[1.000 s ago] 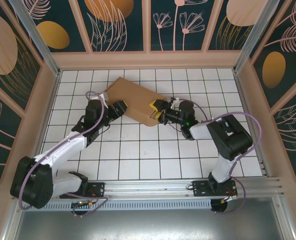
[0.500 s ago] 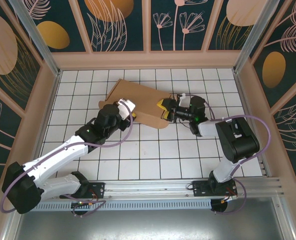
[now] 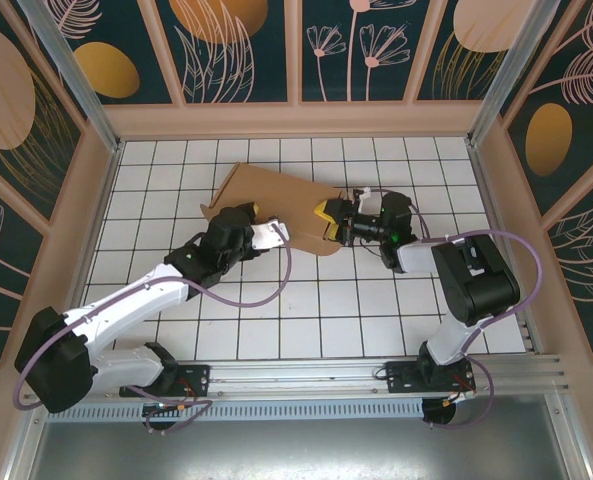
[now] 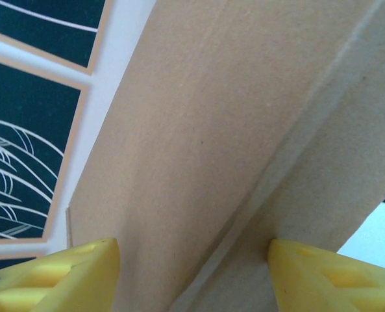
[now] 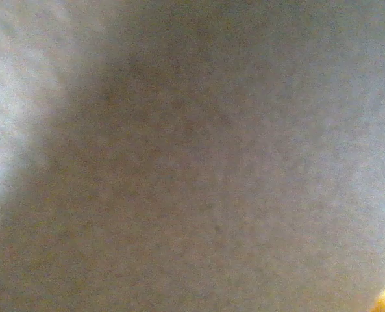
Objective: Fold the paper box
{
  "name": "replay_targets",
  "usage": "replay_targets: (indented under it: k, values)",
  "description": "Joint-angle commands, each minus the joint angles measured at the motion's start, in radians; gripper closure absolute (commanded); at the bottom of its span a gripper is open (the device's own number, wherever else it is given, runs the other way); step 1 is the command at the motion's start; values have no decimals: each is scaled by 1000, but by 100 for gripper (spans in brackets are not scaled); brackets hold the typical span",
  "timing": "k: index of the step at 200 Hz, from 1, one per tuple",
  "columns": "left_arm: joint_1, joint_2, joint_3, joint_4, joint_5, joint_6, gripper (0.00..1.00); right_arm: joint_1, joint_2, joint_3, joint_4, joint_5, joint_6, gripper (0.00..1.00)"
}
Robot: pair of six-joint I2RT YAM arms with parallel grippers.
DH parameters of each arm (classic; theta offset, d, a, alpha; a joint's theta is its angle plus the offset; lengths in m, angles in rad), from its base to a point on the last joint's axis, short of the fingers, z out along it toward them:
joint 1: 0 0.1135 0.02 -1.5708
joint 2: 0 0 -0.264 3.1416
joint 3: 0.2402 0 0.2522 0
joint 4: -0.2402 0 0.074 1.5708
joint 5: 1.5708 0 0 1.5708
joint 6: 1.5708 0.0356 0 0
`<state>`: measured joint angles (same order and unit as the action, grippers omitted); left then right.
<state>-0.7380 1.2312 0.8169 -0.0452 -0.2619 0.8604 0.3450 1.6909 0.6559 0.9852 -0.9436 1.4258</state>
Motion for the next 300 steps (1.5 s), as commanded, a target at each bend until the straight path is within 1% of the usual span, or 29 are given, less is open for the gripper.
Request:
replay_targets:
  k: [1, 40, 68, 80, 98, 110, 117, 133, 164, 173, 195, 221, 235, 244, 264, 278, 291, 300]
  values:
    - [2, 45, 13, -46, 46, 136, 37, 27, -76, 25, 91, -88, 23, 74]
    - [-1, 73, 15, -92, 127, 208, 37, 46, -120, 42, 67, -93, 29, 74]
    - [-16, 91, 12, -125, 121, 219, 35, 45, -152, 56, 38, -93, 25, 74]
    - [-22, 95, -4, -103, 100, 229, 35, 45, -159, 62, 43, -95, 35, 73]
    - [-26, 98, -60, 24, 26, 253, 35, 45, -157, 57, 111, -91, 91, 73]
    - [-31, 110, -103, 171, -76, 282, 36, 45, -148, 48, 179, -84, 144, 73]
    - [-35, 113, -128, 252, -123, 315, 36, 46, -141, 45, 219, -81, 174, 73]
    - [-34, 115, -191, 431, -188, 406, 35, 47, -135, 38, 272, -78, 215, 73]
    - [-35, 129, -256, 684, -241, 556, 33, 55, -150, 42, 264, -79, 214, 73]
    - [-34, 134, -259, 745, -255, 578, 33, 58, -152, 42, 263, -82, 216, 73]
    - [-34, 130, -260, 850, -269, 611, 38, 60, -156, 38, 271, -85, 224, 73]
    - [-35, 116, -235, 797, -260, 629, 46, 62, -153, 30, 306, -80, 249, 73]
    - [-40, 109, -224, 782, -268, 638, 52, 61, -148, 28, 334, -74, 265, 72]
    - [-44, 97, -220, 760, -267, 637, 55, 60, -147, 28, 340, -70, 268, 70]
    - [-48, 63, -214, 686, -269, 637, 58, 55, -150, 30, 329, -67, 259, 64]
    - [-53, 31, -198, 601, -268, 619, 59, 47, -155, 31, 322, -70, 251, 57]
    - [-62, 1, -176, 503, -269, 586, 58, 30, -168, 30, 308, -68, 235, 45]
    - [-68, -19, -155, 425, -269, 555, 58, 13, -186, 27, 291, -66, 213, 39]
